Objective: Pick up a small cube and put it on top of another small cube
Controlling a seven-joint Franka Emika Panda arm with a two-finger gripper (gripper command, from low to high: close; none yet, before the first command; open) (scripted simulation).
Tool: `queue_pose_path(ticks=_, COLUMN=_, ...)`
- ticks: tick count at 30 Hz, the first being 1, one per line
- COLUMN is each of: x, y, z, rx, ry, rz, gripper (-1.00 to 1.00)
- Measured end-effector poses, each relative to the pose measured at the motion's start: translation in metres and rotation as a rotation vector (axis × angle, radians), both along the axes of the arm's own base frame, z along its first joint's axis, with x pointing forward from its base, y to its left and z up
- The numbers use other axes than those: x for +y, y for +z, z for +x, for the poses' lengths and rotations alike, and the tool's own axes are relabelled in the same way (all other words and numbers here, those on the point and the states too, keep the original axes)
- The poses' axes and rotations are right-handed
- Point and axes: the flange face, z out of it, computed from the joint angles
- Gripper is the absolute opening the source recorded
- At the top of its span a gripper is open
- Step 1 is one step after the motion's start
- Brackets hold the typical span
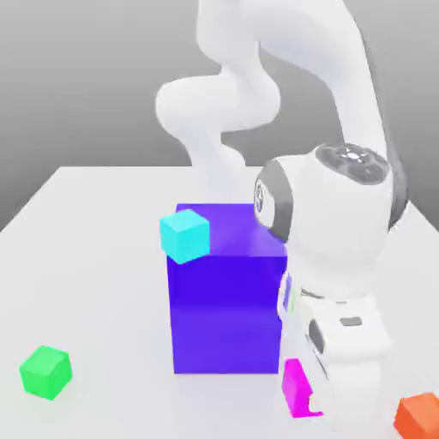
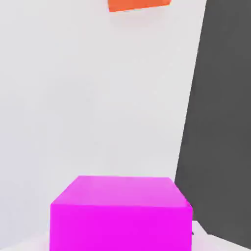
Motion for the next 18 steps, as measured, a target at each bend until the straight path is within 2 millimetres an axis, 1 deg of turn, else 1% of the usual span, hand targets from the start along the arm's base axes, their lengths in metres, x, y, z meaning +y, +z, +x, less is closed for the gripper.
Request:
queue_pose_path(ticks=3, x=-0.075, y=0.007, z=-0.006, rx=0.001, ry=-0.102, rz=-0.005, gripper=-1.0)
queue_pose_path(ticks=5, x=-0.126, y=0.012, z=-0.019, rx=0.004, ry=-0.173, rz=-0.002, gripper=-1.0)
queue_pose_path(ticks=7, x=-0.176, y=0.016, z=-0.04, rx=0.007, ry=-0.249, rz=0.011, gripper=-1.0)
queue_pose_path(ticks=9, x=-0.226, y=0.017, z=-0.066, rx=0.01, ry=-0.33, rz=0.036, gripper=-1.0)
queue_pose_path(ticks=10, x=-0.251, y=0.013, z=-0.079, rx=0.01, ry=-0.37, rz=0.048, gripper=-1.0)
queue_pose_path(ticks=11, x=-0.276, y=0.005, z=-0.092, rx=0.01, ry=-0.41, rz=0.06, gripper=-1.0)
queue_pose_path(ticks=12, x=-0.288, y=-0.004, z=-0.099, rx=0.008, ry=-0.43, rz=0.066, gripper=-1.0)
queue_pose_path(ticks=13, x=-0.294, y=-0.014, z=-0.103, rx=0.008, ry=-0.441, rz=0.069, gripper=-1.0)
queue_pose_path(ticks=15, x=-0.298, y=-0.035, z=-0.108, rx=0.01, ry=-0.45, rz=0.073, gripper=-1.0)
queue_pose_path(ticks=16, x=-0.299, y=-0.04, z=-0.109, rx=0.011, ry=-0.453, rz=0.074, gripper=1.0)
queue_pose_path(ticks=18, x=-0.299, y=-0.04, z=-0.109, rx=0.011, ry=-0.453, rz=0.074, gripper=1.0)
